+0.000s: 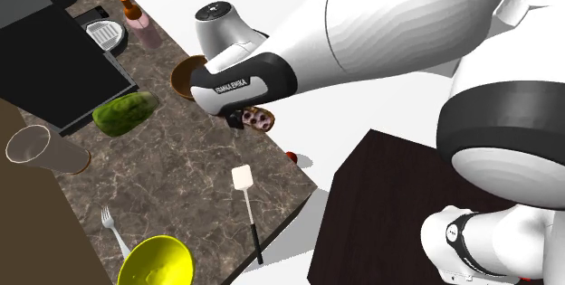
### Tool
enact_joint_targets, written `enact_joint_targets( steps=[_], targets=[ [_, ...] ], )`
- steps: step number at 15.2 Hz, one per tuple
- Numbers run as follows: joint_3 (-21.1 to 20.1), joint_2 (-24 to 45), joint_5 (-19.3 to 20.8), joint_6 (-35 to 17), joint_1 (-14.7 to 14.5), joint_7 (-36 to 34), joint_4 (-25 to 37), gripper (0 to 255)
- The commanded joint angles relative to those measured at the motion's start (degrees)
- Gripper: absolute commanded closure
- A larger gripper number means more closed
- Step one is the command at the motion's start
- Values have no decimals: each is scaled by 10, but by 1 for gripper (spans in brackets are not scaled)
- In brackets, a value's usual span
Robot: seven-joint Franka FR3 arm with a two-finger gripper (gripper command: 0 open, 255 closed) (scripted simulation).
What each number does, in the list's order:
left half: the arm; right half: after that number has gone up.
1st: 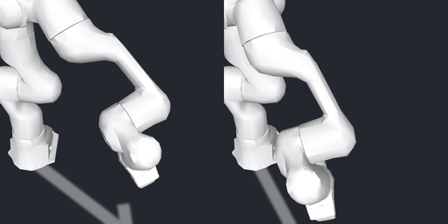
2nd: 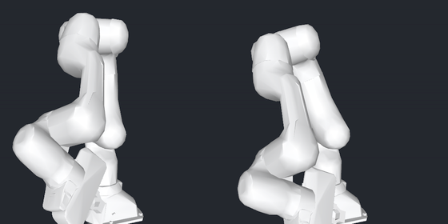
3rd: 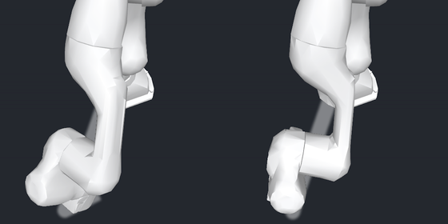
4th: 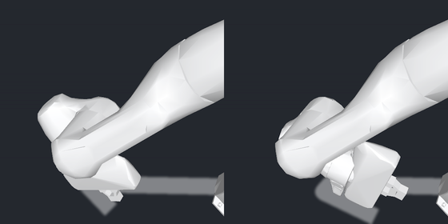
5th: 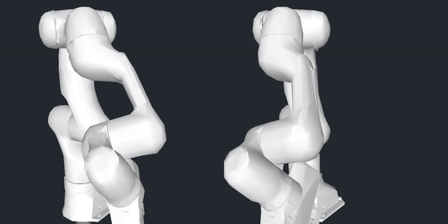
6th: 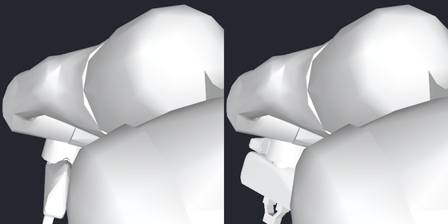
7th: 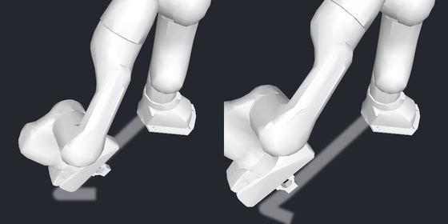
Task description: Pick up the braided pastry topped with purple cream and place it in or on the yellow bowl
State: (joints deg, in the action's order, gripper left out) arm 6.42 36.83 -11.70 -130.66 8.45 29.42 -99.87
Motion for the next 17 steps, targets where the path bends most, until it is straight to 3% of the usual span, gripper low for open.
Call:
enact_joint_targets(
  steps=[1, 9, 17],
  targets=[
    [1, -12, 2, 11, -2, -3, -2, 255],
    [6, -50, 10, 49, -5, -10, 0, 255],
    [-16, -60, 14, 33, -78, -104, -17, 255]
  ],
)
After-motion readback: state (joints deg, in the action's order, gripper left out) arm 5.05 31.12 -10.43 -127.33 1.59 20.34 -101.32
